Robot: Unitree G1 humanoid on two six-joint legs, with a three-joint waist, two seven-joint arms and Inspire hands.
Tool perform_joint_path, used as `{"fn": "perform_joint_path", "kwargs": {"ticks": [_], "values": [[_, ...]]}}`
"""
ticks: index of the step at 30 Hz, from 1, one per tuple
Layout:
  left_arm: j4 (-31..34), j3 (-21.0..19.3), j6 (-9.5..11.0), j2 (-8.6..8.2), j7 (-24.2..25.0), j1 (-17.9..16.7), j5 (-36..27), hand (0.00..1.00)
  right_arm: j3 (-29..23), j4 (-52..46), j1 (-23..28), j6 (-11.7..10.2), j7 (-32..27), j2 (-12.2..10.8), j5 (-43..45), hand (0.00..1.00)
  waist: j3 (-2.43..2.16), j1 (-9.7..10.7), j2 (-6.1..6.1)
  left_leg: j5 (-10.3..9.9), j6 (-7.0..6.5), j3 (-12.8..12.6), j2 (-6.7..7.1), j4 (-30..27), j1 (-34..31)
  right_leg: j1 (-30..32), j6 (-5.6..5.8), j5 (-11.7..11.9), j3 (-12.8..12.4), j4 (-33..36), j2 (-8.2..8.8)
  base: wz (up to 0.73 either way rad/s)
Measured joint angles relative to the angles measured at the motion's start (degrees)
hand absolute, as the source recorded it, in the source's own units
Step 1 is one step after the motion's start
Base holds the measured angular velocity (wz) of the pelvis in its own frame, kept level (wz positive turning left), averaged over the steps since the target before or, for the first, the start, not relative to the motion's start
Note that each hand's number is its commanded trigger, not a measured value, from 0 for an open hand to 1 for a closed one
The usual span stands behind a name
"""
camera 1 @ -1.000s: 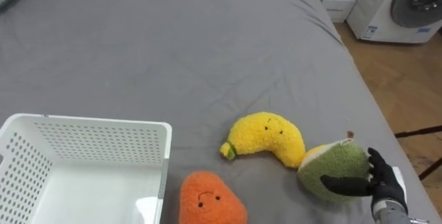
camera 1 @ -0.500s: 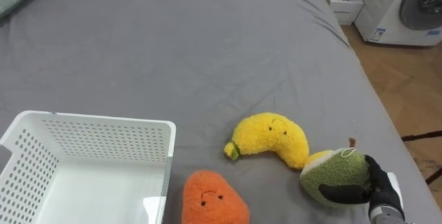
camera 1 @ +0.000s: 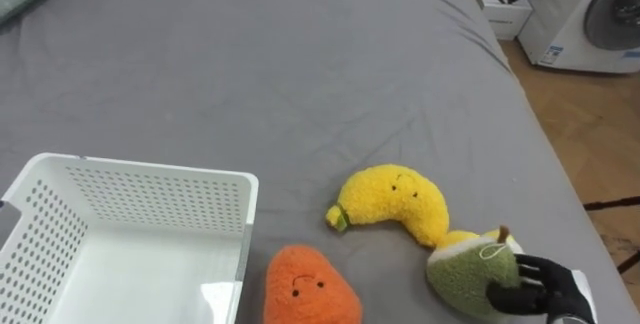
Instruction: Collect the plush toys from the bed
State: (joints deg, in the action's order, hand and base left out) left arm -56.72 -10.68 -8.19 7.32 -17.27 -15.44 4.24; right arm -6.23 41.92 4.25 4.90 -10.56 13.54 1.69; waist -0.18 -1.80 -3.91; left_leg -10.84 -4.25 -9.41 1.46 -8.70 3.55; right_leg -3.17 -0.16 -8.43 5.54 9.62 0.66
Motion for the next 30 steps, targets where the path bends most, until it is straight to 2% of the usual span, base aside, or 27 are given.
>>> {"fn": "perform_joint_path", "kwargs": {"ticks": [8, 13, 27, 30], "values": [[0.00, 0.00, 0.12, 0.00, 0.04, 0.43, -0.11, 0.00, 0.51, 1.74, 0.12, 0.07, 2.13, -0.23, 0.04, 1.00, 0.07, -0.17, -0.23, 0.01, 0.01, -0.01, 0.03, 0.01, 0.06, -0.04, 0.00, 0.00, -0.41, -0.01, -0.03, 0.00], [-0.03, -0.01, 1.17, 0.00, 0.04, 0.72, -0.12, 0.00, 0.46, 2.38, 0.11, -0.05, 2.27, -0.22, -0.34, 1.00, 0.19, -0.17, -0.48, 0.01, 0.00, -0.01, 0.04, 0.03, 0.06, -0.01, 0.00, 0.00, -0.44, -0.02, -0.03, 0.00], [-0.08, -0.31, 1.61, 0.13, 0.04, 1.01, -0.11, 0.00, 0.36, 2.29, 0.05, -0.51, 1.98, -0.19, -0.78, 1.00, 0.19, -0.14, -0.31, 0.01, -0.01, 0.00, 0.03, 0.04, 0.02, 0.01, 0.00, 0.00, -0.29, 0.07, 0.02, 0.00], [-0.19, -0.30, 1.61, 0.15, 0.04, 1.00, -0.01, 0.00, 0.36, -0.07, 0.09, -0.30, 1.31, -0.18, -1.12, 1.00, 0.31, -0.07, -0.21, 0.01, -0.01, -0.01, 0.04, -0.02, -0.02, 0.13, 0.00, 0.00, -0.18, 0.15, 0.06, 0.00]]}}
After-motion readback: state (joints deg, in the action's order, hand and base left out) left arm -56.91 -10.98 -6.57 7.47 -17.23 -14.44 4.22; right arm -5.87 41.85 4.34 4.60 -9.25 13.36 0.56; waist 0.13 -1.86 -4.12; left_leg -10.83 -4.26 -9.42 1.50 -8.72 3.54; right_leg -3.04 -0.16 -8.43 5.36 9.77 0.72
